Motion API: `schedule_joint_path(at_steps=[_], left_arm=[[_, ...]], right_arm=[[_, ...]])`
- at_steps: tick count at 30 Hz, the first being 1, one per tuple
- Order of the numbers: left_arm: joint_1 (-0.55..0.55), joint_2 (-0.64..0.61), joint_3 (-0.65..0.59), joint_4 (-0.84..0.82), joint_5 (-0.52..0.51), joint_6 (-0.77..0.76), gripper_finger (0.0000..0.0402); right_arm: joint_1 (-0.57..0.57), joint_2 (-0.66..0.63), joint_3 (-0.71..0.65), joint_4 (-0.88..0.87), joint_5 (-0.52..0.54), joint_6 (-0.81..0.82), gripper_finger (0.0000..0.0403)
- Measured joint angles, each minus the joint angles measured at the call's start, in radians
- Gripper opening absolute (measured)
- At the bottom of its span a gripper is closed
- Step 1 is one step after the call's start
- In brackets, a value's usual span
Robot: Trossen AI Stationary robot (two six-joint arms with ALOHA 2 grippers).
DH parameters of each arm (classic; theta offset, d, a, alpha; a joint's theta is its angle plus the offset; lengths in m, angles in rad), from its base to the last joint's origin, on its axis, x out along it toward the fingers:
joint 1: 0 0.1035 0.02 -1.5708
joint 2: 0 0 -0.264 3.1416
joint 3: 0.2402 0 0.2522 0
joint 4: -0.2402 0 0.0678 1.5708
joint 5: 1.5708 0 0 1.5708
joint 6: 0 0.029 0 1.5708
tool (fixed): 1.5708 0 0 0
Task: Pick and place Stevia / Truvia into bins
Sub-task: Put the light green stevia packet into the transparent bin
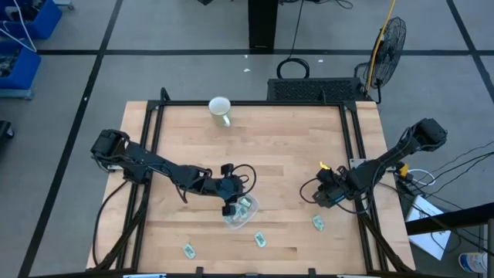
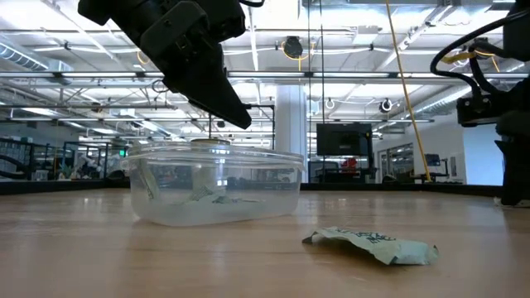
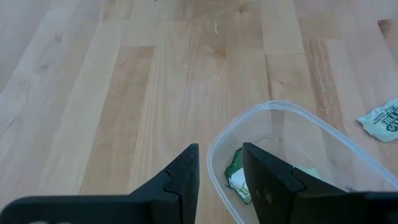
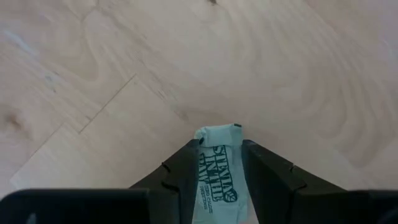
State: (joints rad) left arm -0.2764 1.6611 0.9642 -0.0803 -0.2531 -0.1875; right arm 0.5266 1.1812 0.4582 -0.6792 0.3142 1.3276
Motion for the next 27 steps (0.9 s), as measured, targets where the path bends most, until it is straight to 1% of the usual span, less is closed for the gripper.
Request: schedule_joint_path(at_steps=[2, 4, 8, 10, 12, 14, 18, 20, 22, 24, 26, 27], left_arm=[[0.0, 0.0, 0.0, 0.001, 0.0, 0.0, 0.0129], [0.0, 0.0, 0.0, 0.001, 0.0, 0.0, 0.0129], [0.0, 0.0, 0.0, 0.003, 0.0, 0.0, 0.0129], [0.0, 0.0, 0.0, 0.003, 0.0, 0.0, 0.0129], [0.0, 0.0, 0.0, 0.003, 0.0, 0.0, 0.0129], [0.0, 0.0, 0.0, 0.004, 0.0, 0.0, 0.0129], [0.0, -0.001, 0.0, 0.003, 0.0, 0.0, 0.0129], [0.0, -0.01, 0.0, -0.008, -0.001, 0.0, 0.0129], [0.0, -0.023, 0.0, -0.007, -0.004, -0.001, 0.0129], [0.0, -0.053, 0.0, -0.042, -0.014, -0.001, 0.0129], [0.0, -0.092, 0.001, -0.073, -0.019, -0.004, 0.0129], [0.0, -0.115, 0.002, -0.104, -0.026, -0.01, 0.0129]], right_arm=[[0.0, -0.001, -0.001, 0.024, -0.002, -0.008, 0.0106], [-0.001, 0.0, -0.001, 0.041, -0.002, -0.027, 0.0089], [-0.001, 0.0, -0.003, 0.078, 0.002, -0.069, 0.0038], [-0.001, 0.001, -0.006, 0.13, 0.012, -0.105, 0.0013], [-0.002, 0.005, -0.007, 0.224, 0.025, -0.178, 0.0008], [-0.002, 0.006, -0.009, 0.33, 0.058, -0.281, 0.0013], [-0.026, 0.004, -0.008, 0.622, 0.131, -0.529, 0.0013], [-0.048, 0.005, -0.008, 0.798, 0.15, -0.631, 0.0007], [-0.073, 0.003, -0.008, 0.968, 0.15, -0.687, 0.0004], [-0.088, 0.01, -0.007, 1.105, 0.152, -0.726, 0.0004], [-0.094, 0.029, -0.001, 1.187, 0.141, -0.776, 0.0004], [-0.095, 0.044, 0.008, 1.199, 0.128, -0.802, 0.0004]])
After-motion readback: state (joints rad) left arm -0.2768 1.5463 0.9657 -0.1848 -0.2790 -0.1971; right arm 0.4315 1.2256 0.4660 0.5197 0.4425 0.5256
